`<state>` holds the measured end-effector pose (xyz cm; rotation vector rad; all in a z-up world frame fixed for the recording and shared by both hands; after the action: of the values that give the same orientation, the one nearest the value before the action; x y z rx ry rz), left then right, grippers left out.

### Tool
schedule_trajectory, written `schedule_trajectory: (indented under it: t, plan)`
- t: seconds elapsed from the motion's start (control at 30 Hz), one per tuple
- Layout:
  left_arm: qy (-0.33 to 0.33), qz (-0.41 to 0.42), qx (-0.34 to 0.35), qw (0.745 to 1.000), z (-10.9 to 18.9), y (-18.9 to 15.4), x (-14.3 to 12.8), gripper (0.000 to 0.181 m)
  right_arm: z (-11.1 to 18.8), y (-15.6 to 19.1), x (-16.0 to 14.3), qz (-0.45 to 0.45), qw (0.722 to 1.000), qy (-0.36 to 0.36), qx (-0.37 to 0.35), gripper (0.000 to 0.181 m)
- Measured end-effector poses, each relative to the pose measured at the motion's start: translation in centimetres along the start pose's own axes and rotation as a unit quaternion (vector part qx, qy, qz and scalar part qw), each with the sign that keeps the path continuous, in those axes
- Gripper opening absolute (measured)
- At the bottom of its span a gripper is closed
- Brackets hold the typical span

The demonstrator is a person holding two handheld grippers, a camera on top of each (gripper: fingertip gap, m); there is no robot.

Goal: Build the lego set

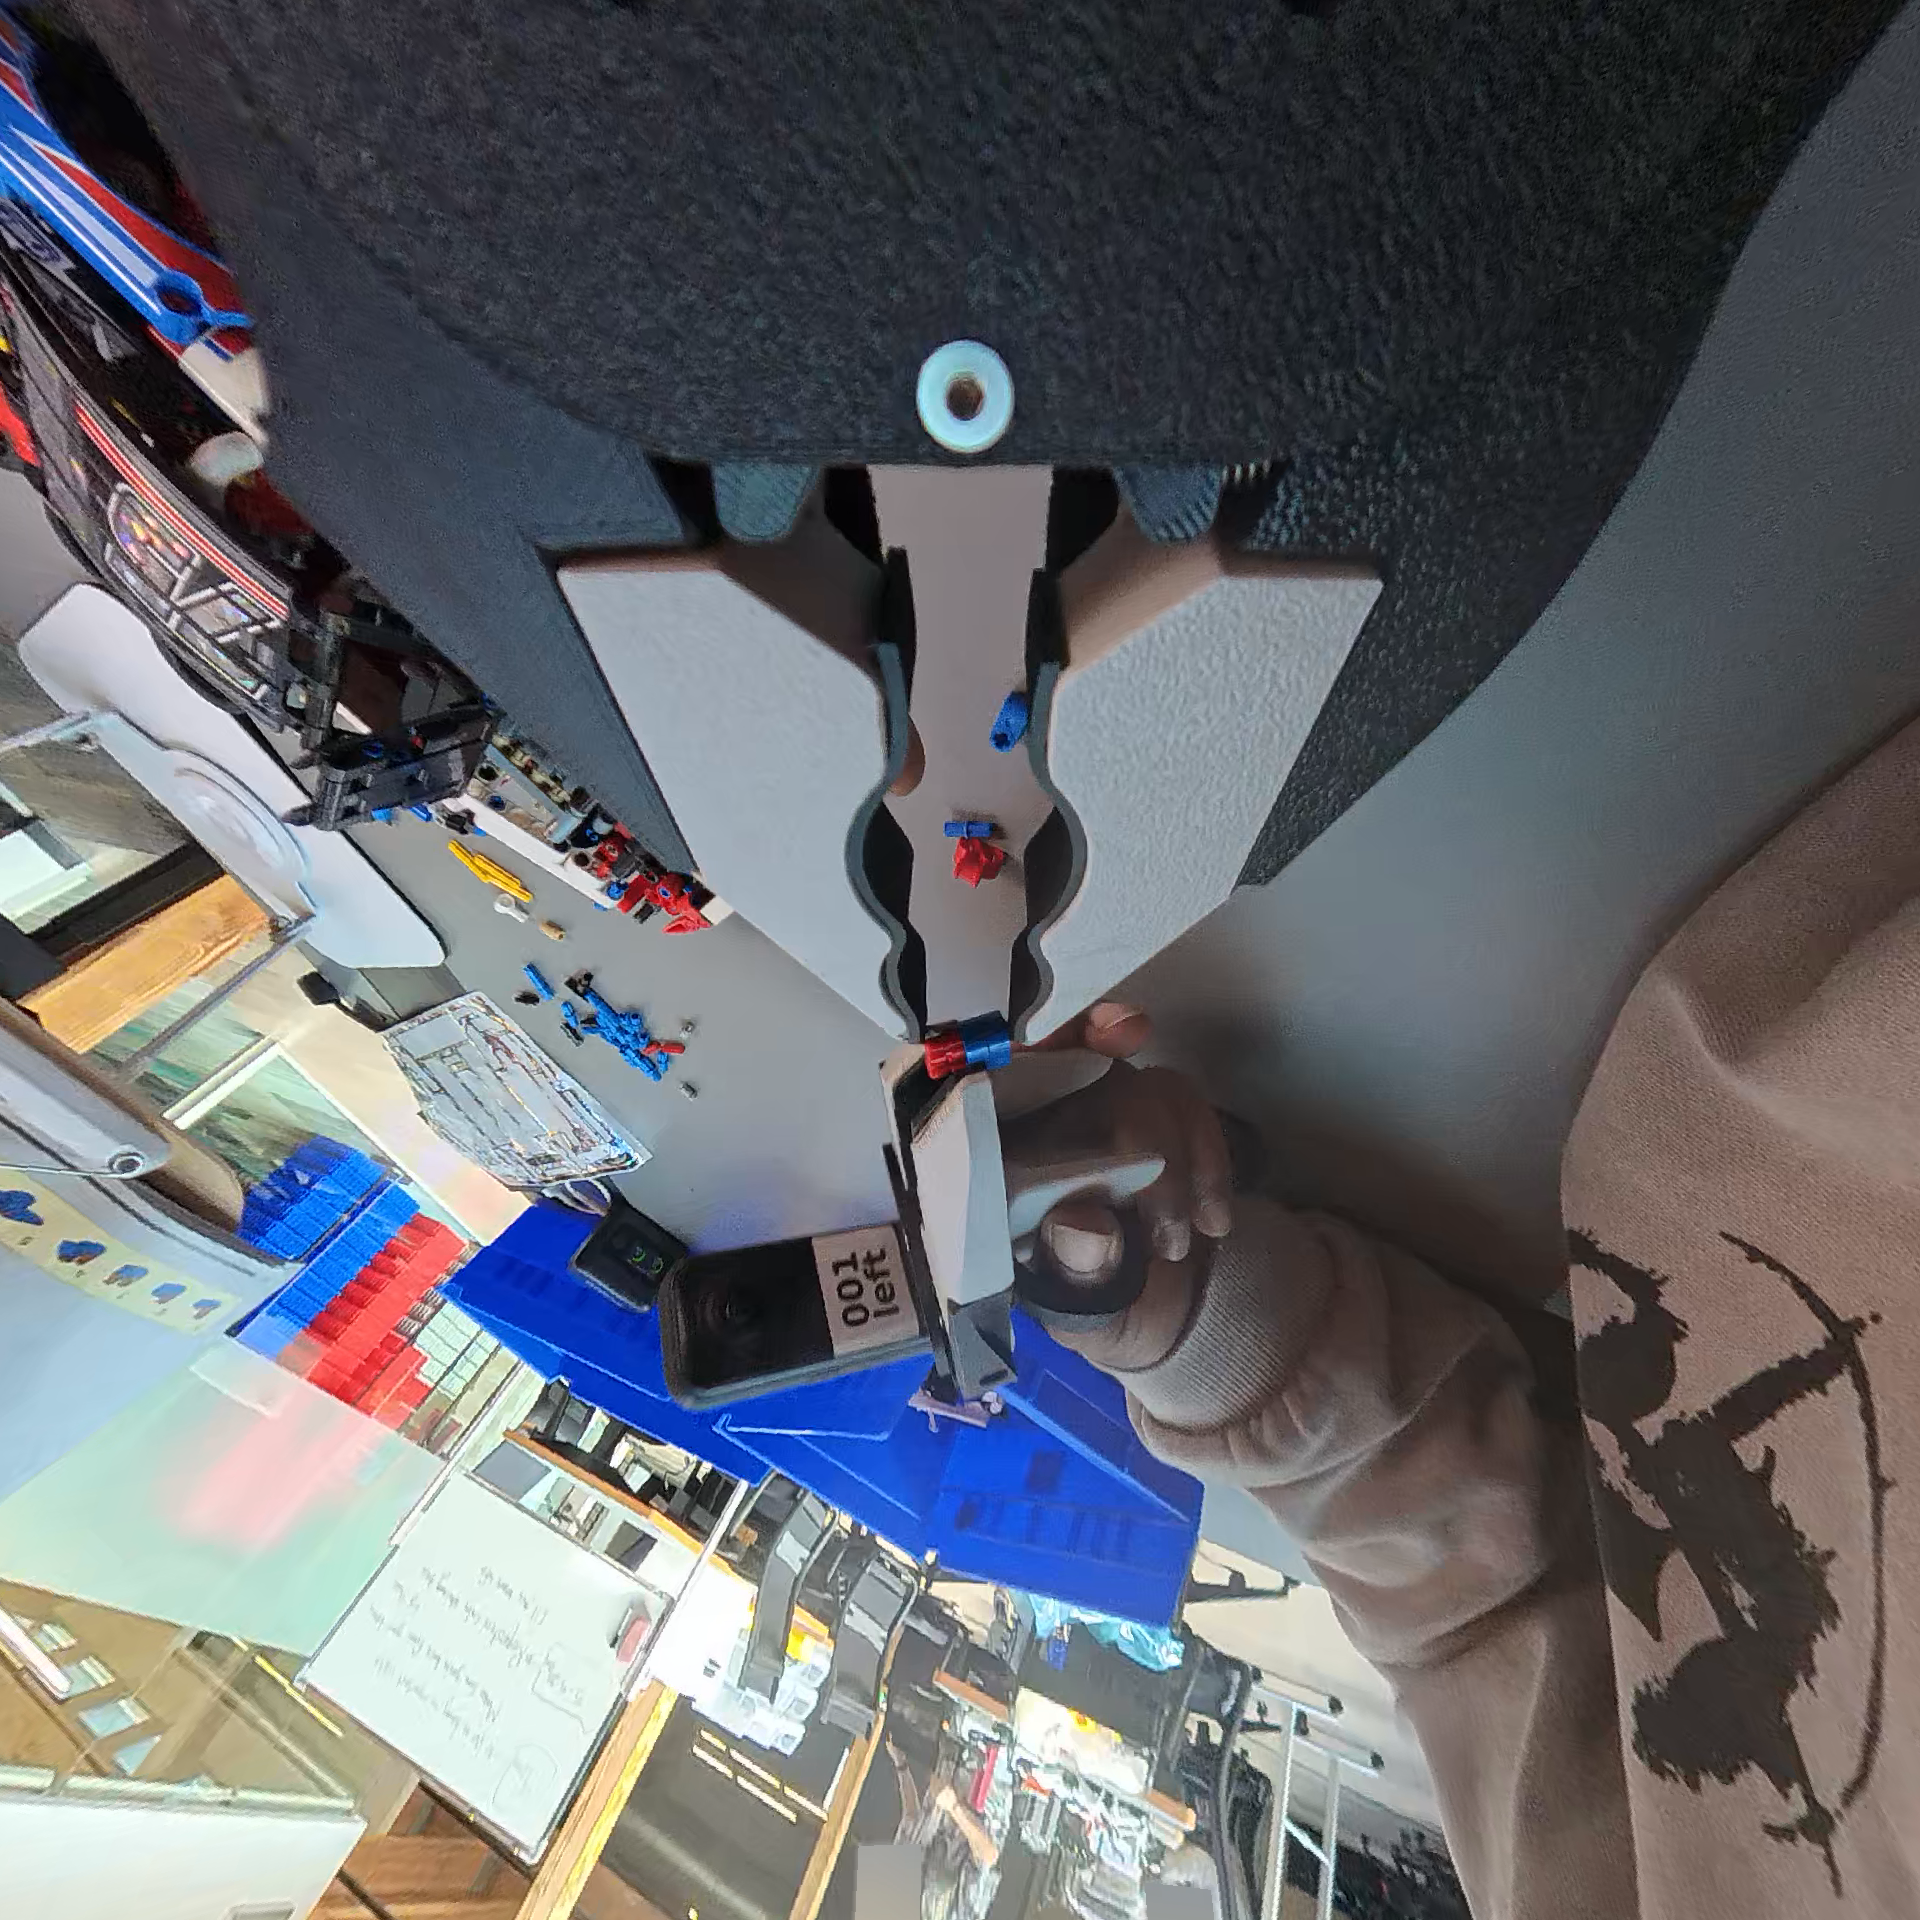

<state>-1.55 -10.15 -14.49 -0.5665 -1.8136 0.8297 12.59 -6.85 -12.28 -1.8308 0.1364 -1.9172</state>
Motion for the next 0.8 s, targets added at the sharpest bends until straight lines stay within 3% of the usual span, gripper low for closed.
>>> schedule_trajectory:
  t: [0.1, 0.17, 0.27, 0.4, 0.5, 0.6, 0.8]
  plan:
    - [0.036, -0.098, 0.053, 0.993, 0.2, 0.0, 0.1, 0.003, 0.0, -0.1, -0.7, -0.008, 0.999, 0.033, 0.013, 0.015]
    - [0.083, -0.183, 0.096, 0.975, 0.2, 0.2, -0.5, 0.004, 0.2, 0.1, -1.4, -0.038, 0.996, 0.065, 0.045, 0.017]
    - [0.163, -0.305, 0.148, 0.927, -0.4, 0.6, -1.9, 0.004, 0.2, 0.7, -3.2, -0.091, 0.980, 0.148, 0.095, 0.017]
    - [0.240, -0.395, 0.183, 0.868, -1.2, 0.7, -3.5, 0.004, -0.2, 1.7, -4.6, -0.085, 0.968, 0.208, 0.116, 0.010]
    - [0.297, -0.428, 0.206, 0.829, -1.3, 1.2, -4.5, 0.004, -0.7, 2.2, -4.6, -0.088, 0.963, 0.216, 0.135, 0.010]
    - [0.331, -0.435, 0.217, 0.809, -1.4, 1.6, -5.2, 0.004, -1.1, 2.4, -4.9, -0.082, 0.958, 0.240, 0.137, 0.011]
    - [0.338, -0.421, 0.229, 0.810, -1.2, 1.7, -5.1, 0.005, -1.7, 2.3, -4.8, -0.082, 0.950, 0.264, 0.147, 0.009]
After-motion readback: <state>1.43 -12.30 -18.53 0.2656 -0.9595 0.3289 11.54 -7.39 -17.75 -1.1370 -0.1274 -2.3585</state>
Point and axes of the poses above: each gripper's, where its closed fingertips meet, z back along the fingers, x out of its top, y = z × x across the jaws, the point moved 8 cm from there along z, back along the fingers, and after that the axes turned 5 degrees about -y, right-handed, at the moved point
